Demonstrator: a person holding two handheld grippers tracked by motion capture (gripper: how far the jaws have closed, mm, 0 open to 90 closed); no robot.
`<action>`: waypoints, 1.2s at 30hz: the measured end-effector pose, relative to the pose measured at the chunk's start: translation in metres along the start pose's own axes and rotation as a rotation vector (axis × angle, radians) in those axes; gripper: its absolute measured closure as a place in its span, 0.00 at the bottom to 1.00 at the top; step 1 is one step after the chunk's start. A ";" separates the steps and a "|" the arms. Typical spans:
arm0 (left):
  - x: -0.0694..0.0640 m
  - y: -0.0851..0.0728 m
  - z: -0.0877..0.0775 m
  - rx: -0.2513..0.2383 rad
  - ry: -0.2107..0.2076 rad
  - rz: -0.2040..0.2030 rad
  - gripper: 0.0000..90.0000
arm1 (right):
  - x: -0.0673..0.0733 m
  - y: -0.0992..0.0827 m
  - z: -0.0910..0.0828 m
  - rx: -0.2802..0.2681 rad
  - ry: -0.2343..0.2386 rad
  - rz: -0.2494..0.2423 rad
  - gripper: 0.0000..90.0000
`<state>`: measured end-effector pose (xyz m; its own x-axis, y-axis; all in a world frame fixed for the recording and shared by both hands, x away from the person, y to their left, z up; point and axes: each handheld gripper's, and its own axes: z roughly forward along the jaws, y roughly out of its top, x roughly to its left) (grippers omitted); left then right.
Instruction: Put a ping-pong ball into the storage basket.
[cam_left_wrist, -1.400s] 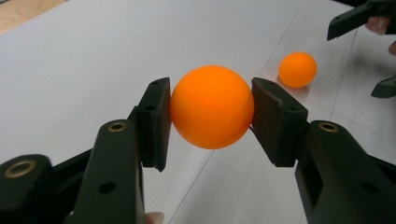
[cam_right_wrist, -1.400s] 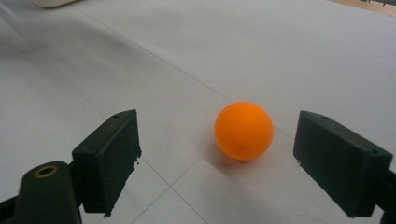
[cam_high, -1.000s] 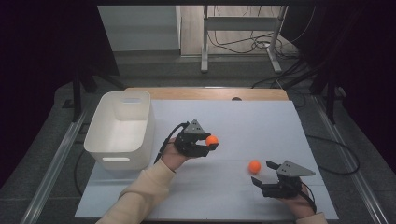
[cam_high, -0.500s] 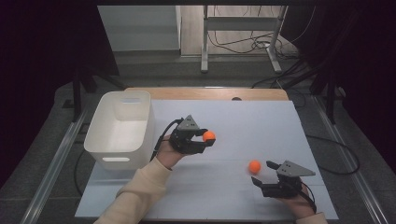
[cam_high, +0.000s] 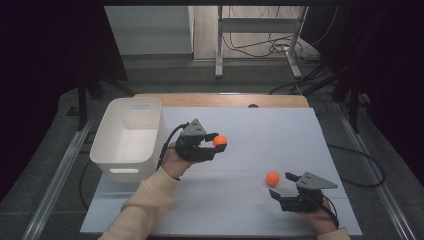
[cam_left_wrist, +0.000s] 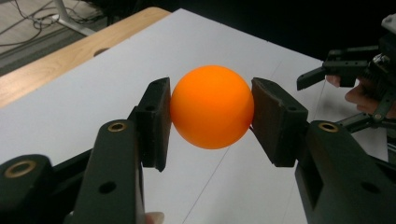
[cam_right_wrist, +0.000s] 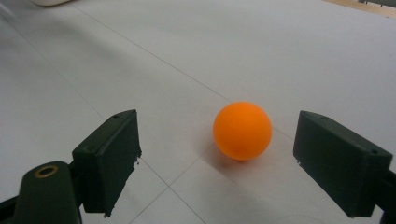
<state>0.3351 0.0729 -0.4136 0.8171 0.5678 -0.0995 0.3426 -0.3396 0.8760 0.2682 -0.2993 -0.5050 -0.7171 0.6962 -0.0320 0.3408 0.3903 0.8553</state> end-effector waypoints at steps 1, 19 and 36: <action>0.000 0.001 -0.002 -0.006 0.001 0.001 0.56 | 0.000 0.000 0.000 -0.001 0.002 -0.001 0.17; 0.002 0.008 -0.024 -0.070 0.015 0.006 0.56 | 0.000 0.000 0.000 0.002 -0.001 -0.002 0.17; 0.006 0.012 -0.040 -0.120 0.020 -0.011 0.56 | 0.000 0.000 0.000 0.004 -0.002 -0.005 0.17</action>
<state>0.3253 0.1025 -0.3850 0.8036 0.5864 -0.1015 0.2930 -0.2415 0.9251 0.2683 -0.2989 -0.5053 -0.7178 0.6953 -0.0375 0.3397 0.3966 0.8528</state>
